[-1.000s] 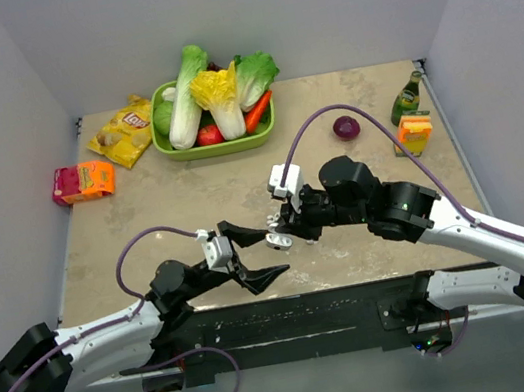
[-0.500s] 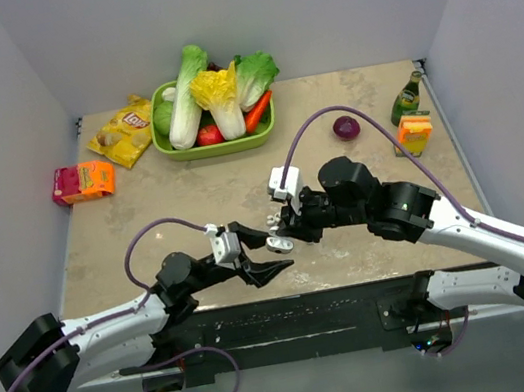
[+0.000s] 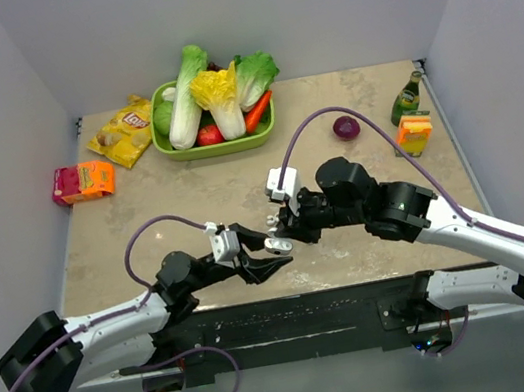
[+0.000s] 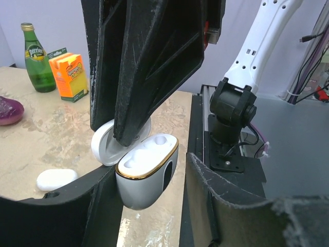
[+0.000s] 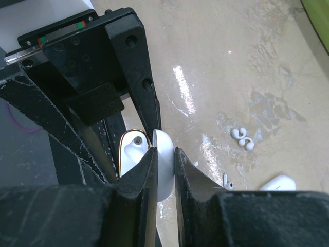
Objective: Insert the wireless bluetooth earbuds into the charging case
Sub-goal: Adjust the charging case.
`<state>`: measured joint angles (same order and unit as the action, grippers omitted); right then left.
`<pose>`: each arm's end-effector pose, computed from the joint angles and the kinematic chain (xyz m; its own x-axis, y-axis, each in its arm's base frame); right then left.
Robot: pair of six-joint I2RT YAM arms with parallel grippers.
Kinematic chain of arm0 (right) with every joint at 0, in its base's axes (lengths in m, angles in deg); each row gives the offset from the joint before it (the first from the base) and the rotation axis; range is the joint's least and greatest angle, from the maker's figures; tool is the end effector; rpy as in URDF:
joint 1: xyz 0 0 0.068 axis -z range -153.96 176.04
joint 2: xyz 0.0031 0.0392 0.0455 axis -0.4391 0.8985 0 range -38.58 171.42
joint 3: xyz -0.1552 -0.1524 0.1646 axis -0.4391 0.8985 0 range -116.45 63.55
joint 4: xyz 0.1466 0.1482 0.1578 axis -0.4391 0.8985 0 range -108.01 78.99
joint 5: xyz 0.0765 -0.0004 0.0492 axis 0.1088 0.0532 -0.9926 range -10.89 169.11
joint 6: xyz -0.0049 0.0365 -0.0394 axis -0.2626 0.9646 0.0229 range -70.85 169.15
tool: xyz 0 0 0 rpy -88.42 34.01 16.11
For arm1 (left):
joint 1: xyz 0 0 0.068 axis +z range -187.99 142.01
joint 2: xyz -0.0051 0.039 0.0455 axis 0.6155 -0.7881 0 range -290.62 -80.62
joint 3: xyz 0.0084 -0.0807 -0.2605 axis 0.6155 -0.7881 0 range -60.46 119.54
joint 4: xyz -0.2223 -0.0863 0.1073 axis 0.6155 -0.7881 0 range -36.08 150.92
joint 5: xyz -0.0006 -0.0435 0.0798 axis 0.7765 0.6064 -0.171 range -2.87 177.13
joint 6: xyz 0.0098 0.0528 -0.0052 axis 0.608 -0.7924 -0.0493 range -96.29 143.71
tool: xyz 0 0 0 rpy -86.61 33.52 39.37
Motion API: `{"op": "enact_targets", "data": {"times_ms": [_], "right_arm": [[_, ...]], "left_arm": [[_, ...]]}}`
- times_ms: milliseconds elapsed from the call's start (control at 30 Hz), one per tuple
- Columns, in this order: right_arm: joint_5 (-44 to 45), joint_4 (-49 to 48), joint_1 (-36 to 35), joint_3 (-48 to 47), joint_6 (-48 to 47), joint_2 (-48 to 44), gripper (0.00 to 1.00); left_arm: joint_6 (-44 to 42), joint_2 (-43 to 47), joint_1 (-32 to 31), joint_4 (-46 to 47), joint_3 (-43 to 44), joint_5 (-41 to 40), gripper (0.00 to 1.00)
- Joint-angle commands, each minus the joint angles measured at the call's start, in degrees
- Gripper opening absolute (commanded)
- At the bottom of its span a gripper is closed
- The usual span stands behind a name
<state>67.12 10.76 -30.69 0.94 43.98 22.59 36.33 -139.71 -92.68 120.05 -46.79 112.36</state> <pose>0.1216 0.1987 0.3609 -0.1681 -0.4169 -0.8933 -0.9381 0.3462 0.0150 0.1045 -0.1738 0.2327 -0.0800 -0.2291 -0.9701 0.9838 0.1382 -0.1138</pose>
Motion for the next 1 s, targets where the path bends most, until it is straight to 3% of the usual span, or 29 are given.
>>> {"op": "enact_targets", "data": {"times_ms": [0, 100, 333, 500, 733, 833, 867, 900, 967], "right_arm": [[-1.0, -2.1, -0.3, -0.9, 0.0, -0.1, 0.00], [-1.1, -2.3, -0.3, -0.9, -0.1, -0.1, 0.00], [-1.4, -2.3, -0.3, -1.0, -0.1, -0.2, 0.00], [-1.7, -2.2, -0.4, -1.0, -0.1, -0.3, 0.00], [-1.9, -2.3, -0.5, -1.1, -0.1, -0.7, 0.00], [-2.3, -2.7, -0.6, -0.9, -0.1, -1.2, 0.00], [-2.4, -2.8, -0.5, -0.9, -0.1, -1.2, 0.00], [-2.6, -2.8, -0.5, -1.0, -0.1, -1.2, 0.00], [-2.7, -2.7, -0.6, -1.1, -0.1, -1.2, 0.00]], "left_arm": [[2.0, -0.5, 0.5, 6.0, 0.4, 1.4, 0.53], [2.4, -0.8, 0.6, 7.0, 0.0, 1.8, 0.53], [4.4, -2.9, 1.5, 11.1, -0.7, 3.8, 0.28], [5.4, -3.8, 1.9, 12.5, -0.8, 4.3, 0.22], [6.4, -5.1, 2.4, 14.7, -1.3, 4.0, 0.00], [6.8, -5.6, 2.6, 15.7, -1.8, 3.8, 0.00], [7.0, -5.8, 2.7, 15.7, -1.8, 3.6, 0.09], [7.5, -5.9, 2.7, 15.8, -1.8, 2.9, 0.29], [7.9, -6.0, 2.8, 16.5, -2.1, 2.6, 0.41]]}}
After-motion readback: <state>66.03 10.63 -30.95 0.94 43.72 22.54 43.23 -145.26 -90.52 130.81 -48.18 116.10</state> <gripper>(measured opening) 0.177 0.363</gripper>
